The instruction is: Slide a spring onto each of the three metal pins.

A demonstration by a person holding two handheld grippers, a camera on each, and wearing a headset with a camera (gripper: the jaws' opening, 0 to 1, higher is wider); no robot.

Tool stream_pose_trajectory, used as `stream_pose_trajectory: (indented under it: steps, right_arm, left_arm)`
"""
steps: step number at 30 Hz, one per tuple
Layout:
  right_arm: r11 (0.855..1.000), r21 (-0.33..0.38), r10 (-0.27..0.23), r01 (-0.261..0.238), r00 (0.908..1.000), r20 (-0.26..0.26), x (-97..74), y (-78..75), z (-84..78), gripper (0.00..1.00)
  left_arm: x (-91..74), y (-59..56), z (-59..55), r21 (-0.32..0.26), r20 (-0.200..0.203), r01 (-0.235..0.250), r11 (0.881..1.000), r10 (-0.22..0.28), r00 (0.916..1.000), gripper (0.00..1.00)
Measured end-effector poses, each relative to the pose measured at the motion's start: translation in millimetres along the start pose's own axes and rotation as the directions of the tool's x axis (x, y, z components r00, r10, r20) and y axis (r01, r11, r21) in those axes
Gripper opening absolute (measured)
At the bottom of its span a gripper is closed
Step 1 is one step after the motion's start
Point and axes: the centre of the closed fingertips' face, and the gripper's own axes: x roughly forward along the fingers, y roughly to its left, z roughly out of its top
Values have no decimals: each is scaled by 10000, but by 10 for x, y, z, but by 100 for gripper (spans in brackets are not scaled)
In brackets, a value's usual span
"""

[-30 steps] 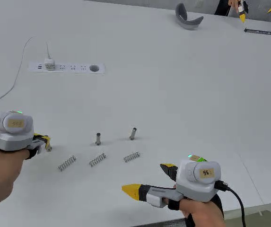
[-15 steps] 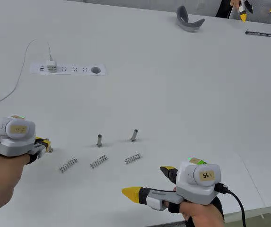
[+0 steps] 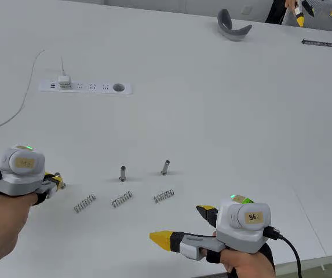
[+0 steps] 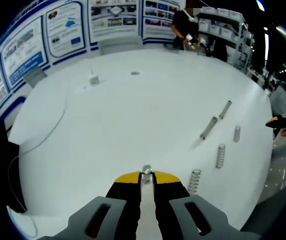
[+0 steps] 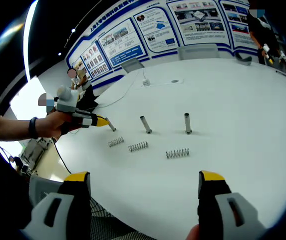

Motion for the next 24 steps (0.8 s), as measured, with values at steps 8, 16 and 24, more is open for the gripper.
stream_pose_trajectory:
  steps: [8, 16, 24]
  right_arm:
    - [10000, 15, -14, 14, 10000, -32, -2, -4, -23, 91]
    - [10000, 17, -7, 7, 10000, -77, 1, 5, -39, 91]
    - [10000, 18, -22, 23, 10000, -82, 0, 1, -39, 91]
  left_arm:
    - [12, 21, -2, -142, 40, 24, 9999, -24, 10000, 13]
    - [43, 15, 31, -141, 156, 175, 9997, -173, 9997, 14]
    - [83, -12, 48, -25, 188, 287, 9996, -286, 9994, 9]
